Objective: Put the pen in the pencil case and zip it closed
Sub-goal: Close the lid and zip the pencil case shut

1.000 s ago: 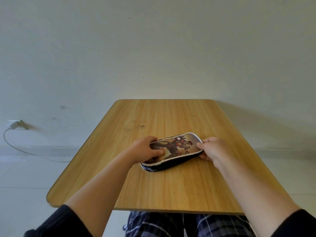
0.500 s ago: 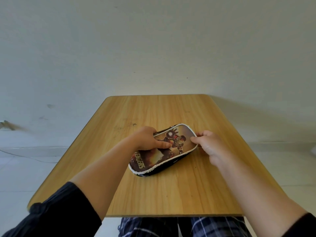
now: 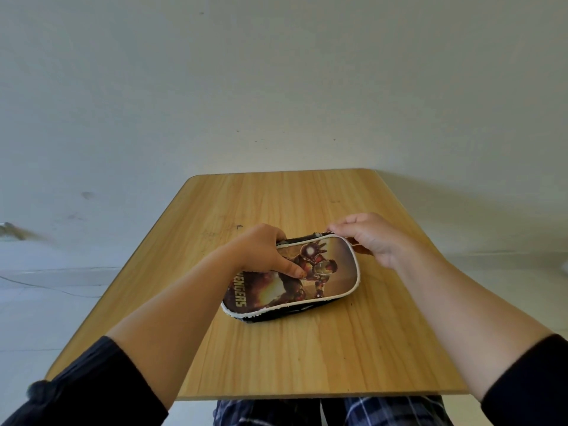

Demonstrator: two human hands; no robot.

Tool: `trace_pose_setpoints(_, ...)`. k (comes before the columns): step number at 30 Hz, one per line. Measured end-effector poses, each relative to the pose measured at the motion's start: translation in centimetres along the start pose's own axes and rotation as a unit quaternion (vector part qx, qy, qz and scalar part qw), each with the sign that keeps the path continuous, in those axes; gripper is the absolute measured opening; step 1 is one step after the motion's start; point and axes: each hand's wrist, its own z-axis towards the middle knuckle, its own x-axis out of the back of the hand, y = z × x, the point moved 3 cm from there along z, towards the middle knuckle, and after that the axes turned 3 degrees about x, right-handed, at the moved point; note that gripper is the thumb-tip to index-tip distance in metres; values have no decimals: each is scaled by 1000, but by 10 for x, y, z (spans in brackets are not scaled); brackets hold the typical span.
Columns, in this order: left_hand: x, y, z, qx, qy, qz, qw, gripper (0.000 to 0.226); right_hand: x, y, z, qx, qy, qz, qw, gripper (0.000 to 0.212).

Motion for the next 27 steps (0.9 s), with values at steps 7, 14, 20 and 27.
trace_pose_setpoints(7,0,3,-2,-3,-8,7,1000,56,2,-4,-2,4,-1,-11,1000,12)
trace_pose_setpoints(14,0,3,-7,5,-22,-20,1000,55,2,-11,-6,69,60,11,996,10)
trace_pose_setpoints(20,0,-2,-11,19,-28,-60,998,54,2,-6,-2,31,113,63,991,11)
trace_pose_setpoints(27,0,-7,-14,29,-33,-96,994,48,-1,1,-2,-9,135,158,978,13)
